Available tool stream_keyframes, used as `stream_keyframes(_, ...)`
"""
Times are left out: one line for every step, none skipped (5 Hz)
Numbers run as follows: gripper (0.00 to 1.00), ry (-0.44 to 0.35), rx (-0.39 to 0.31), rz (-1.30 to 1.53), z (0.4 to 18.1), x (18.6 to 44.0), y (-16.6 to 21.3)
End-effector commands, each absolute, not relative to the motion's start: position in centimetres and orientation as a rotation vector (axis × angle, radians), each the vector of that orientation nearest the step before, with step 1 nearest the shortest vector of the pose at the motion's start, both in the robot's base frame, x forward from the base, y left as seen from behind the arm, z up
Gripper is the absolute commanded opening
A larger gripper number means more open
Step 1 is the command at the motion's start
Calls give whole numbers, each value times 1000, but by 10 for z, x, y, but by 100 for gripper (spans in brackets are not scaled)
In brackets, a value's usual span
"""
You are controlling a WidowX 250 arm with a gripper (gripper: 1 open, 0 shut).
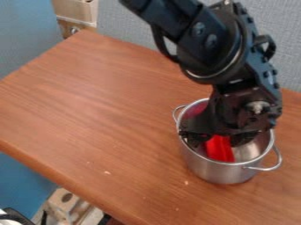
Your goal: Put the red object in the metal pot
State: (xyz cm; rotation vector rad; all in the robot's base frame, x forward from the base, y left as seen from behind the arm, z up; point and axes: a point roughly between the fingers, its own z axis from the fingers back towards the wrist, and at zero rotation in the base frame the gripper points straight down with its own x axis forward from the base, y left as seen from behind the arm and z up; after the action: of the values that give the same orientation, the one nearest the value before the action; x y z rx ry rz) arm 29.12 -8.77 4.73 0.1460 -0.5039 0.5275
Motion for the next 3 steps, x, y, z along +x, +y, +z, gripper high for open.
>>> stream_keyframes(100,-529,138,521,58,294,-92)
stream_keyframes(100,-524,154,522,57,294,-92)
stream_keyframes(100,-519,167,524,57,295,-92)
